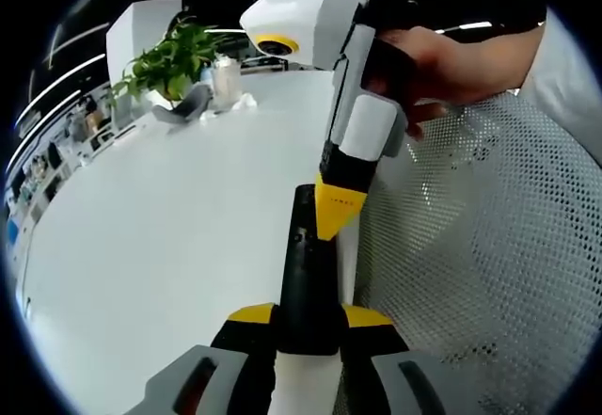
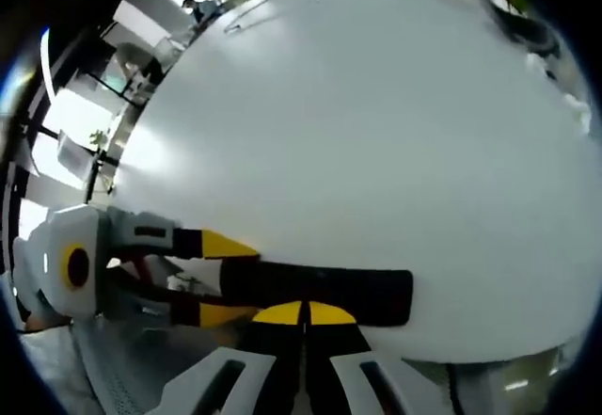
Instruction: Press the specified remote control buttons in sequence, fully releasing each button before pressing the next.
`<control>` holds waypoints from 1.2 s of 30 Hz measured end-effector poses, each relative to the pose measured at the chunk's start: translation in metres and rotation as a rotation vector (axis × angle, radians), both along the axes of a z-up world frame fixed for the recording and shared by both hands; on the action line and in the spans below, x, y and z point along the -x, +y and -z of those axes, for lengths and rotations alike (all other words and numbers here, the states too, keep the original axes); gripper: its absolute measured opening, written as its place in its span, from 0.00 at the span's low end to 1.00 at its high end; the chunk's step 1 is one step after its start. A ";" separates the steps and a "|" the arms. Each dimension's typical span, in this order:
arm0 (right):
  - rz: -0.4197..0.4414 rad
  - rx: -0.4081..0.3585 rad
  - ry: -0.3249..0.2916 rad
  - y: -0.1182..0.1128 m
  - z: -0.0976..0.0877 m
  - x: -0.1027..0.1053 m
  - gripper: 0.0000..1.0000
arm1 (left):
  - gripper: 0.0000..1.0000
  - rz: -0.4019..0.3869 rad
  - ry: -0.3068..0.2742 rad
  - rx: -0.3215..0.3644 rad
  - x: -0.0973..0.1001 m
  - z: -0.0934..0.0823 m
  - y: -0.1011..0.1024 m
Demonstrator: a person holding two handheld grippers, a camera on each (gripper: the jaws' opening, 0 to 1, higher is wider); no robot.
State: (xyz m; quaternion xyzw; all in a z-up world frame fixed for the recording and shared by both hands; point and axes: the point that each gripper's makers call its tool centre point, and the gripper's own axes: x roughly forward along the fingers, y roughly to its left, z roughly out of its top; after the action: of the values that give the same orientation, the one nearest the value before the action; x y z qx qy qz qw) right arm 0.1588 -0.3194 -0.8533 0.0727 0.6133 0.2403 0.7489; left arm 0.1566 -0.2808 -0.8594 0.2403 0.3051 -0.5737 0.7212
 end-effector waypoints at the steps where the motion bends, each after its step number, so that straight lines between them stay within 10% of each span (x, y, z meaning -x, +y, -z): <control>1: 0.006 -0.005 0.000 -0.001 0.000 0.000 0.00 | 0.25 0.000 0.000 0.000 0.000 0.000 0.000; 36: 0.014 -0.050 -0.020 0.005 -0.005 -0.004 0.00 | 0.24 0.021 -0.021 0.004 0.001 0.000 -0.001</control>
State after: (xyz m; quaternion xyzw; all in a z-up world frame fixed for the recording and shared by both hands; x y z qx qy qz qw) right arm 0.1632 -0.3149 -0.8481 0.0935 0.5990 0.2511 0.7546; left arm 0.1552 -0.2817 -0.8593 0.2479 0.2940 -0.5791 0.7188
